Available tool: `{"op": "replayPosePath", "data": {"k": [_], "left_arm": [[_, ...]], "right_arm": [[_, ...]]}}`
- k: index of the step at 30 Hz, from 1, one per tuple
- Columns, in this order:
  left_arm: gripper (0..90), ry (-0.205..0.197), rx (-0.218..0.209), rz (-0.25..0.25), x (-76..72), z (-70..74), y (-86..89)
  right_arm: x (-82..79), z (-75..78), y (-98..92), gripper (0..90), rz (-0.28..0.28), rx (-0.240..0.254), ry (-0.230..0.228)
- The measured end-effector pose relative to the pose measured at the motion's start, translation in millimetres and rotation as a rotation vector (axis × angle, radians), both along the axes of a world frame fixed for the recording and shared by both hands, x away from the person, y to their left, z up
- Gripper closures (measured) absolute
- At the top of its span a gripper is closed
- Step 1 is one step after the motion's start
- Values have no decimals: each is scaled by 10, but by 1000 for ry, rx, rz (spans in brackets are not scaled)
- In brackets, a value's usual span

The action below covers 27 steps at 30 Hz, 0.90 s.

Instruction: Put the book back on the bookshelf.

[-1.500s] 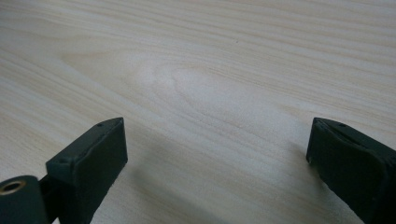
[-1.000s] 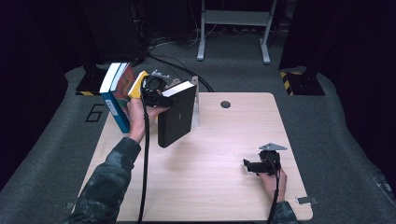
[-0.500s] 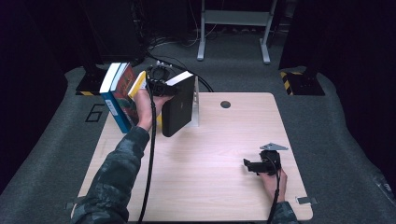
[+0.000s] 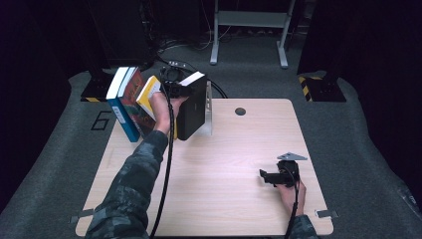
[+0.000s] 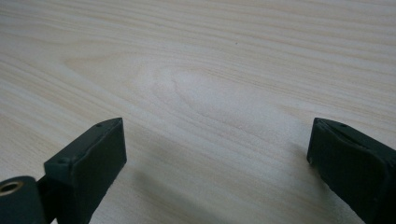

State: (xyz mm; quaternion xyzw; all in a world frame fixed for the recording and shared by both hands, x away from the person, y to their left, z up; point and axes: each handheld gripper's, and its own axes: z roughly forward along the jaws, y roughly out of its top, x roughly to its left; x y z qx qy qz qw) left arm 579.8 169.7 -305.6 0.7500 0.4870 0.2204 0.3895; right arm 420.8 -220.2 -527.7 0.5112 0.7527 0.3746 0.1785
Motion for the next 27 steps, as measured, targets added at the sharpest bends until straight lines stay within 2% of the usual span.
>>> {"op": "replayPosePath", "data": {"k": [5,6,9,12,17,18,23,27], "left_arm": [[528,-8,-16,49,109,-105,-30],[528,-10,-43,73,131,-146,-42],[527,-11,-54,92,174,-214,-51],[527,-11,-46,96,184,-287,-83],[526,1,-56,96,182,-411,-108],[525,0,-69,97,177,-436,-117],[524,-8,-89,88,111,-481,-75],[521,5,-98,86,37,-509,-17]], "right_arm": [[1,0,4,40,1,-1,0],[1,-1,2,40,3,-7,-1],[1,-3,6,40,3,-4,-2],[1,-1,3,41,6,-5,-1],[-1,-1,2,41,6,-6,0],[-1,-1,0,42,9,-8,-1],[0,0,1,44,13,-13,-2],[-1,-2,6,45,11,-13,-6]]}}
